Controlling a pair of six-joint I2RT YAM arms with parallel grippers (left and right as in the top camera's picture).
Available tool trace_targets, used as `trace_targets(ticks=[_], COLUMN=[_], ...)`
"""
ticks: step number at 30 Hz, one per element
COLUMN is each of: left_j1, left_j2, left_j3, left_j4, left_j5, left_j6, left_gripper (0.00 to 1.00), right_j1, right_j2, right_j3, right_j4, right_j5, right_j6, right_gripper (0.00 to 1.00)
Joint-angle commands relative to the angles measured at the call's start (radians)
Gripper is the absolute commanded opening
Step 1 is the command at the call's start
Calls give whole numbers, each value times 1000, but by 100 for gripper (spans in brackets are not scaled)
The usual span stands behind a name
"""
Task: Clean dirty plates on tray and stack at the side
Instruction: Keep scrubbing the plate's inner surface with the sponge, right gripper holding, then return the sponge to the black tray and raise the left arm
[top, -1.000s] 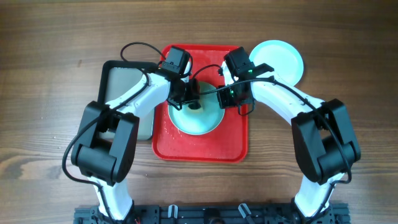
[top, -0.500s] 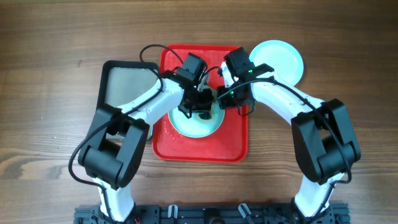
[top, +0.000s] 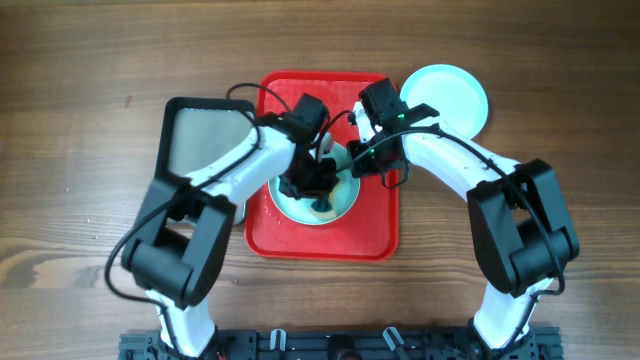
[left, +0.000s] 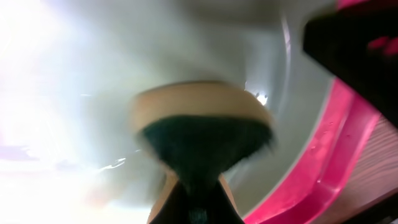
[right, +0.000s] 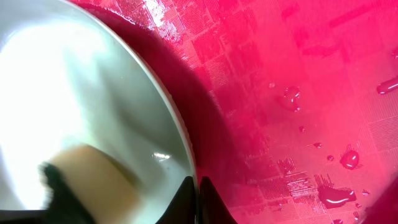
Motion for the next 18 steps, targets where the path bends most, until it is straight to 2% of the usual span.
trace_targets(ticks=[1, 5, 10, 15, 18], left_j1=[80, 173, 314, 421, 464], left_j2=[-141, -232, -264, -254, -253], left_j3=[3, 3, 2, -3, -3], left_j4=[-12, -62, -100, -79, -51], left_j5=[-78, -228, -324, -342, -410], left_j6=[21, 21, 22, 191, 204], left_gripper=[4, 4, 4, 4, 4], right_j1=[2, 2, 2, 2, 2], right_j2=[-3, -3, -3, -3, -3], right_j3=[2, 2, 2, 2, 2], right_j4=[5, 5, 5, 5, 6], right_j5=[-13, -13, -13, -12, -13], right_j6=[-8, -4, -2, -2, -2], right_gripper=[4, 4, 4, 4, 4])
